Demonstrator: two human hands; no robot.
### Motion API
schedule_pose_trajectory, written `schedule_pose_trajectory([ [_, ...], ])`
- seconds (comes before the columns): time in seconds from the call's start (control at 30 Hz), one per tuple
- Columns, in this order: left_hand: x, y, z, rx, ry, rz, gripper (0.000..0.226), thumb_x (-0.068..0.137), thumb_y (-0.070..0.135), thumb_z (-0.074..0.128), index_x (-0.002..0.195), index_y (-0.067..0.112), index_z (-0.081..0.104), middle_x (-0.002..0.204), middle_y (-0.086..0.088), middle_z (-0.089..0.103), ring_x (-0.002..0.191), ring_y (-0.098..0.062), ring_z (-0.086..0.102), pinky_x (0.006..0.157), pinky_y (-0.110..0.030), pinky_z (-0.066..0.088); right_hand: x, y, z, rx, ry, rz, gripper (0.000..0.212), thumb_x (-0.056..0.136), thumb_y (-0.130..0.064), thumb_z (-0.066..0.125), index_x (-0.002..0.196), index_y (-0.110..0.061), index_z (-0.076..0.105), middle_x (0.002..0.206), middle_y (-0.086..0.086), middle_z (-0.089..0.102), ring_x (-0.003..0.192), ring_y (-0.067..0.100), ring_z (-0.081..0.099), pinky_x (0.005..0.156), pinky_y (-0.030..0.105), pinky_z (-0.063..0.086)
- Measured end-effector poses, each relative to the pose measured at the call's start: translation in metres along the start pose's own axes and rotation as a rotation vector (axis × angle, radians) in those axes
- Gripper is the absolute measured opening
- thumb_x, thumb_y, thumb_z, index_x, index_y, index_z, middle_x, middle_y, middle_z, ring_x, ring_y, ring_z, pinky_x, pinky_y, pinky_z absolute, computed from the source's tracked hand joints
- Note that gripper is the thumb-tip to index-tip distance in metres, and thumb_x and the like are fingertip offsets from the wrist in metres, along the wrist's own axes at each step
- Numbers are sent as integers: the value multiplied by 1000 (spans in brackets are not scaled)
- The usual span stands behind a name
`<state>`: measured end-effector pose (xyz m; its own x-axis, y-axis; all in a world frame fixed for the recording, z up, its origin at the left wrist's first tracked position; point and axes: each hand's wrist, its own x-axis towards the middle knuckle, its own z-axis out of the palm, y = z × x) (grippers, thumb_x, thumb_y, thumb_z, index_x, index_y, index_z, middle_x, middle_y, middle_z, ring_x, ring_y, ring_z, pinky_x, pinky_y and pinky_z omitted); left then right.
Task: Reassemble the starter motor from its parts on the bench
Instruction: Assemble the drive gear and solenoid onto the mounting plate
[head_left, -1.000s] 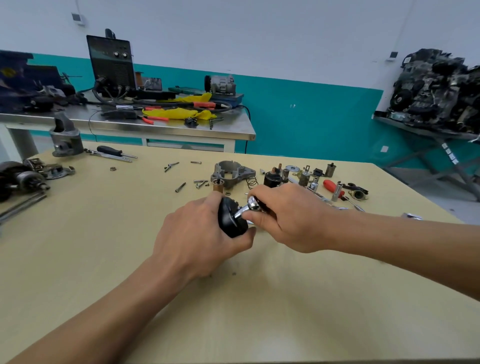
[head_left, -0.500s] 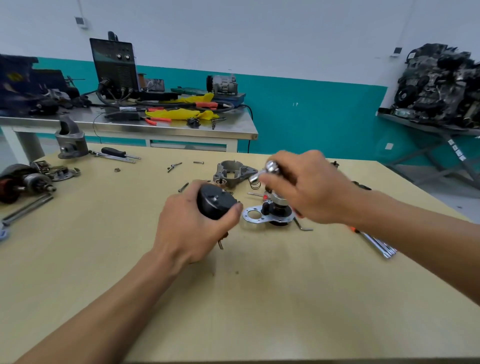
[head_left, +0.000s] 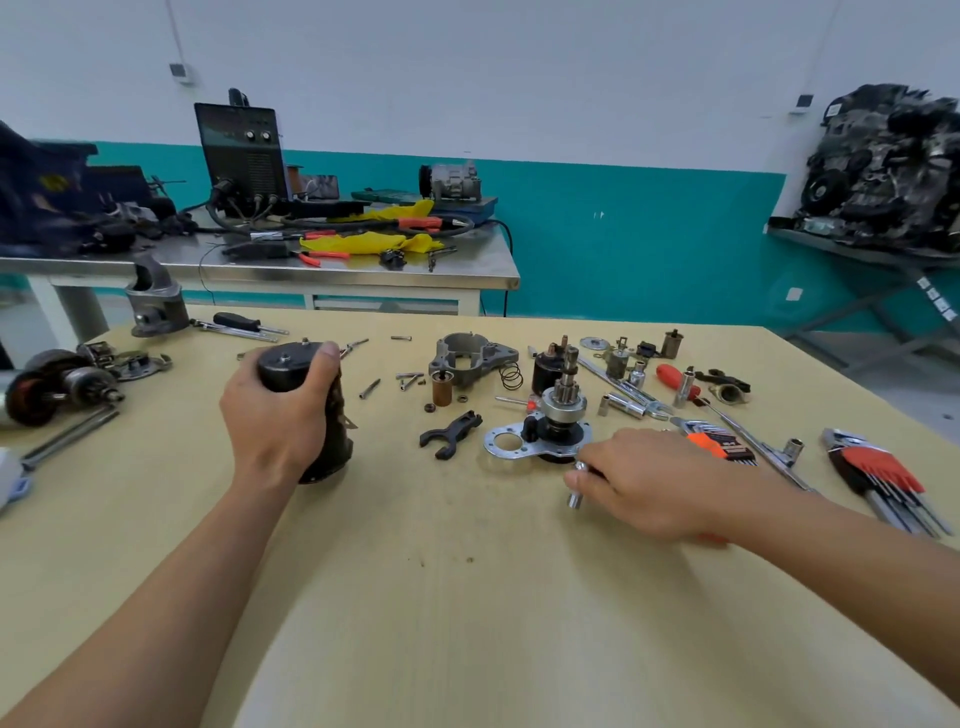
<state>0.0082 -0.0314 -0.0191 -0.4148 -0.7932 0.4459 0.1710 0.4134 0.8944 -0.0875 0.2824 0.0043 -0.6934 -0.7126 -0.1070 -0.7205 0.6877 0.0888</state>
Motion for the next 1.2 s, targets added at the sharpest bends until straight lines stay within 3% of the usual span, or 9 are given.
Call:
schedule_pose_trajectory([
  [0.2,3,-5,11,27,-11,-34,31,86,38,76,99,14,62,80,11,62,61,10,61,50,-2,40,13,-3,12,-60,19,9,45,103,-55,23,101,-24,55,84,-4,50,85,21,54,70,38,44],
  [0.5,6,-3,5,109,-73,-35,62,74,55,82,120,21,57,106,6,61,88,-6,59,67,-11,38,6,-19,9,-32,380,71,30,98,-50,41,93,-27,60,89,-8,62,83,19,60,66,34,50],
  [0.63,6,8,4,141,-16,142,73,71,50,86,127,15,55,116,3,61,107,-12,58,80,-5,37,21,-45,-7,241,616,-105,17,95,-36,56,92,-27,69,82,-11,65,74,14,57,58,26,39],
  [0.8,-10,30,12,286,12,643,45,81,20,82,117,3,60,122,-16,56,113,-15,50,96,-6,34,81,-74,-24,147,377,-173,41,95,-17,56,134,-28,56,122,-5,59,107,21,58,80,39,53],
  [0.9,-29,33,28,250,-193,901,17,88,3,69,105,4,66,118,-11,55,108,-17,54,93,-20,47,109,-88,-27,-5,194,-205,41,84,-3,61,121,-21,57,105,-1,57,89,23,60,63,36,50],
  [0.97,-40,30,41,307,-411,827,19,91,0,64,107,9,66,121,-2,54,111,-16,55,94,-24,48,119,-93,-25,-63,123,-205,14,85,-4,57,87,-17,52,81,-1,50,70,23,54,53,32,40],
  [1.03,-43,22,51,349,-521,627,29,94,0,58,118,15,62,124,6,54,112,-8,52,98,-24,46,123,-92,-22,-96,101,-201,21,90,-8,55,77,-19,43,81,1,50,70,25,53,60,34,42],
  [1.13,-33,15,63,273,-498,335,38,96,1,51,129,20,54,119,11,54,108,-1,52,95,-19,45,124,-81,-17,-19,190,-142,15,90,-8,58,95,-21,54,94,5,62,74,25,58,61,36,48],
  [1.2,-27,12,73,188,-475,177,39,96,1,51,130,21,49,113,17,53,102,8,54,86,-9,44,123,-73,-14,106,300,-87,33,91,-10,61,120,-25,55,104,4,65,83,25,64,67,40,56],
])
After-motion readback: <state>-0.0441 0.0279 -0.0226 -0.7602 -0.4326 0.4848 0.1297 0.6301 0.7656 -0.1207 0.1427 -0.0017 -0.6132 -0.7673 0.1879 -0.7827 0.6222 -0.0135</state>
